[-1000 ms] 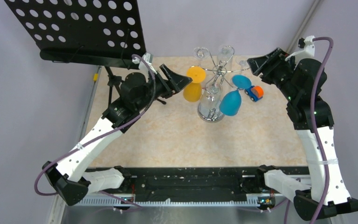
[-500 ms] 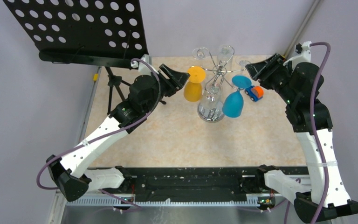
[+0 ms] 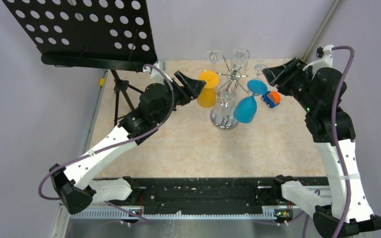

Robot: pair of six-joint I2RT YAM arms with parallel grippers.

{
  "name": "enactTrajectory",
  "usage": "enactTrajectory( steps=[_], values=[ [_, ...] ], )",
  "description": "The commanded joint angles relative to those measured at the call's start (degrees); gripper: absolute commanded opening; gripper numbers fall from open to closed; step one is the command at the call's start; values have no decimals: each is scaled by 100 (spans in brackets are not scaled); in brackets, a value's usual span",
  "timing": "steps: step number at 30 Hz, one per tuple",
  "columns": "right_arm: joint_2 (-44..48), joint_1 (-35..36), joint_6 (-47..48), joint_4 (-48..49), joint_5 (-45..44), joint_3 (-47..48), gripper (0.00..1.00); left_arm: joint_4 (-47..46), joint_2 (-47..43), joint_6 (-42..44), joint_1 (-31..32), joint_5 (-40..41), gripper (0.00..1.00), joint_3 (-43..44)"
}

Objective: Take the wine glass off the wine glass rack

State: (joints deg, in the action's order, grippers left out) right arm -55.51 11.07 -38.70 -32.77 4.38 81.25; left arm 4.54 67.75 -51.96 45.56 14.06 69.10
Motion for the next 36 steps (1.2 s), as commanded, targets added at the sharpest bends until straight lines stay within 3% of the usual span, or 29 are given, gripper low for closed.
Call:
enactTrajectory(
  steps=[1, 9, 13, 25, 36],
  values=[
    [4, -27, 42, 100, 72, 102, 52, -21, -288, 331, 26, 86, 70, 302],
    [-15, -30, 21, 157, 133, 45, 52, -27, -370, 716, 158, -558, 69, 208],
    [26, -34, -13, 114, 142, -10, 52, 5, -229, 613, 383, -553, 64, 82],
    [222, -21, -171, -40, 165, -204, 50, 280, 331, -617, 620, 989, 61, 212],
    [436, -33, -272, -161, 86, -290, 49, -409, 472, -979, 640, 1799, 63, 32]
  ],
)
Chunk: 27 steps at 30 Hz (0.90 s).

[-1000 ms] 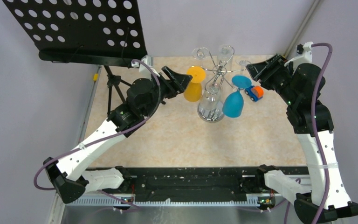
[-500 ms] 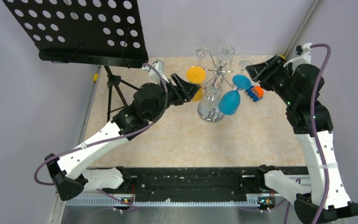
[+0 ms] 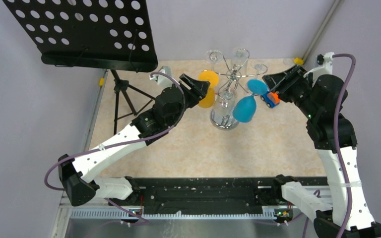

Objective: Take the wine glass off the wine glass rack

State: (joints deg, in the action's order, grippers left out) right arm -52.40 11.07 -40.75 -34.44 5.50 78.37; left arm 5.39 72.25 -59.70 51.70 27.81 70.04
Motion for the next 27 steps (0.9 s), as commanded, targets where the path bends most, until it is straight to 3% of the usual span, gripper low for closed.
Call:
enactTrajectory(
  steps=[1, 11, 27],
  values=[
    [140, -32, -65, -13, -42, 2, 49, -487, 48, -227, 25, 460, 62, -63],
    [215, -31, -48, -88, -84, 27, 49, -474, 174, -387, 24, 591, 42, -23],
    [297, -25, -47, -121, -154, 12, 49, -392, 202, -498, 24, 305, 0, 213]
  ],
)
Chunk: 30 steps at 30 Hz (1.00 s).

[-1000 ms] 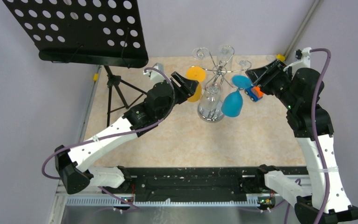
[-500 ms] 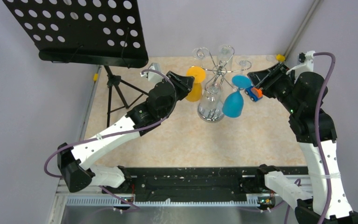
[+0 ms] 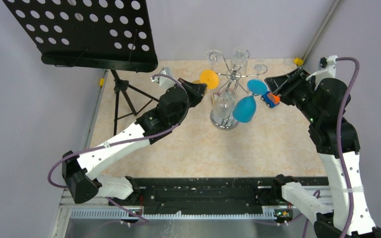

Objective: Take the wine glass off the wine glass rack

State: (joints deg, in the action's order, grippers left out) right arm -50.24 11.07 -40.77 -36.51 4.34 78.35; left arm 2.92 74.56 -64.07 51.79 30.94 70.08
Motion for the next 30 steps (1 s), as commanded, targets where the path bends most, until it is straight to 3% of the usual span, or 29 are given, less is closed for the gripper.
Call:
enactTrajectory(
  steps=[1, 15, 30],
  values=[
    [78, -26, -45, 84, -38, 14, 49, -155, -31, -68, 16, -9, 0, 220],
    [46, -22, -55, 118, -41, 76, 49, -325, -73, -371, 10, -15, 0, 682],
    [46, -25, -35, 111, -132, 23, 48, -343, 218, -277, -35, 535, 0, 855]
  ],
)
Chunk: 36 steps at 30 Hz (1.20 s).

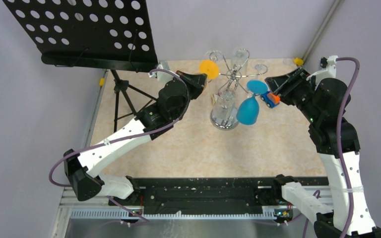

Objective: Take the wine glass off the wine glass rack

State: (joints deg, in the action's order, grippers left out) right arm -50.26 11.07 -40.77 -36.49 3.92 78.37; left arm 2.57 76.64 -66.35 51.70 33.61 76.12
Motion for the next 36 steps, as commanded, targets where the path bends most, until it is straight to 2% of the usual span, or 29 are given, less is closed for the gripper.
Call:
enactTrajectory(
  steps=[1, 6, 13, 20, 31, 36],
  values=[
    [43, -27, -28, 114, -100, 14, 48, -320, 31, -46, -43, 244, 0, 253],
    [16, -25, -28, 134, -107, 12, 48, -515, 138, 84, -99, -185, 0, 280],
    [6, -26, -16, 147, -137, 16, 49, -296, 100, 21, -126, -930, 0, 221],
    [-15, -26, -14, 179, -12, 29, 58, -149, -299, -97, -126, -1437, 0, -87],
    [147, -26, -63, 388, 528, -44, 77, 392, -1114, -208, -125, -1528, 0, -702],
    [246, -24, -261, 476, 862, -138, 79, 567, -1605, -88, -125, -1760, 0, -958]
  ],
)
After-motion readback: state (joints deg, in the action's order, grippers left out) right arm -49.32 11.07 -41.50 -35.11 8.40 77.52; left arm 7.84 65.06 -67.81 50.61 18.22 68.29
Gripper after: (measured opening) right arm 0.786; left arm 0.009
